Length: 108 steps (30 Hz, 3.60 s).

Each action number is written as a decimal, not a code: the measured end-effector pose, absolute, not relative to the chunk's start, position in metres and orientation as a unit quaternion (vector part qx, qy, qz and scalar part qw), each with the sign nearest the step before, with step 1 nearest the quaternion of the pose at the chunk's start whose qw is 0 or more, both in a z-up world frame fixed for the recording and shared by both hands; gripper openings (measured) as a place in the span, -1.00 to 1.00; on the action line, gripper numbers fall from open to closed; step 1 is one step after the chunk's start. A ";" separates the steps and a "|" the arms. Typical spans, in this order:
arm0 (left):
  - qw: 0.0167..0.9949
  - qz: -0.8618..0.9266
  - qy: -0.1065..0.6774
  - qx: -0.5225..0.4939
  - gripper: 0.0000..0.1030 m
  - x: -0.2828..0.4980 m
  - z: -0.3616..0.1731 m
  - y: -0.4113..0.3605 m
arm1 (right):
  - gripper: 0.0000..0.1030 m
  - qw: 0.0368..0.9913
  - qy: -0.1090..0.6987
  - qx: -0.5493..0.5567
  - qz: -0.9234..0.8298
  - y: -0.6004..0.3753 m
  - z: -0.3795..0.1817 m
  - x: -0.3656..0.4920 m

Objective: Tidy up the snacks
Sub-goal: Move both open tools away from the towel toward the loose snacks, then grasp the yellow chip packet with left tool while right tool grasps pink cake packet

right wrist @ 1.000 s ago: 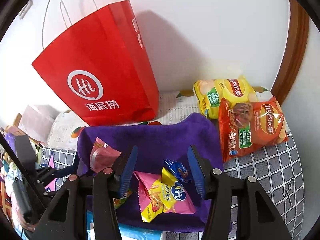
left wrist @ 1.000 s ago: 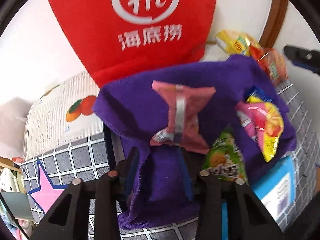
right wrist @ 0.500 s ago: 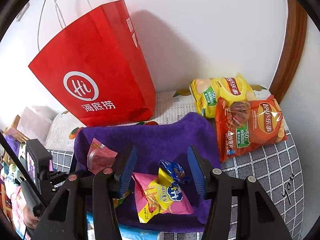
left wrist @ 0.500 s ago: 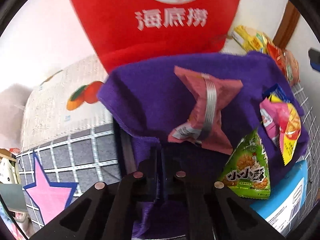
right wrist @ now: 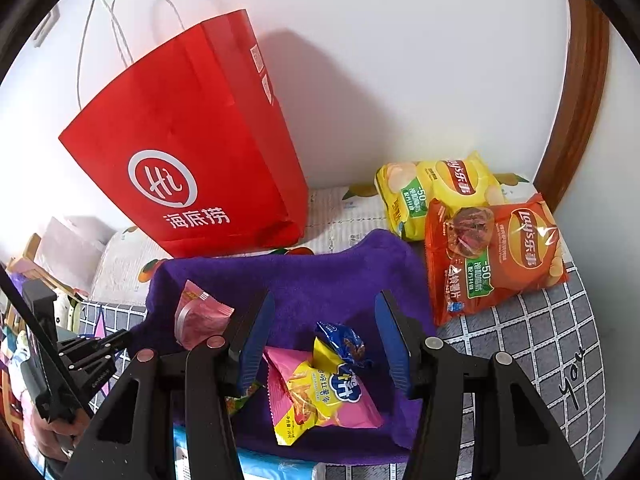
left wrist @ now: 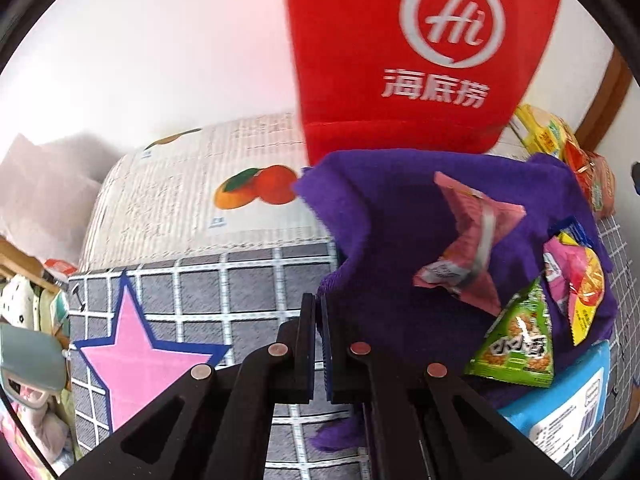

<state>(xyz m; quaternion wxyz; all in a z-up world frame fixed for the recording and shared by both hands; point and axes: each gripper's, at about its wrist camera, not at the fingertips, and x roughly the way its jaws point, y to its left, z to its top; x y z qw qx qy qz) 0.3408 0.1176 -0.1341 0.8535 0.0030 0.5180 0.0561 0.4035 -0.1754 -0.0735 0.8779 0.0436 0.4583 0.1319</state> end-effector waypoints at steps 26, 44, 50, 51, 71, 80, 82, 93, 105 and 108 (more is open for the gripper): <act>0.831 0.065 0.551 -0.033 -0.58 0.313 -0.143 0.124 | 0.02 0.885 0.437 0.018 0.158 -0.153 -0.054 0.386; 0.866 0.011 0.494 -0.072 -0.13 0.195 -0.091 0.116 | 0.10 0.880 0.430 -0.013 0.201 -0.123 -0.051 0.274; 0.867 0.001 0.491 -0.085 -0.09 0.172 -0.099 0.113 | 0.11 0.862 0.468 -0.004 0.193 -0.141 -0.092 0.228; 0.866 -0.002 0.492 -0.088 -0.09 0.169 -0.102 0.112 | 0.11 0.859 0.473 -0.001 0.194 -0.142 -0.099 0.222; 0.873 -0.012 0.480 -0.085 -0.07 0.087 -0.096 0.104 | -0.22 0.820 0.521 0.082 0.223 -0.119 -0.192 0.181; 0.870 -0.009 0.484 -0.092 -0.07 0.072 -0.103 0.104 | -0.34 0.847 0.481 0.079 0.212 -0.152 -0.163 0.146; 0.869 -0.011 0.486 -0.094 -0.07 0.073 -0.106 0.102 | -0.34 0.850 0.481 0.075 0.199 -0.164 -0.162 0.140; 0.858 -0.023 0.497 -0.128 -0.03 0.111 -0.138 0.091 | -0.34 0.863 0.482 0.034 0.149 -0.191 -0.198 0.141; 0.849 -0.013 0.509 -0.142 0.00 0.152 -0.172 0.090 | -0.33 0.884 0.446 0.019 0.140 -0.188 -0.205 0.143; 0.853 -0.021 0.501 -0.144 -0.07 0.155 -0.172 0.094 | -0.33 0.888 0.437 0.012 0.142 -0.187 -0.206 0.143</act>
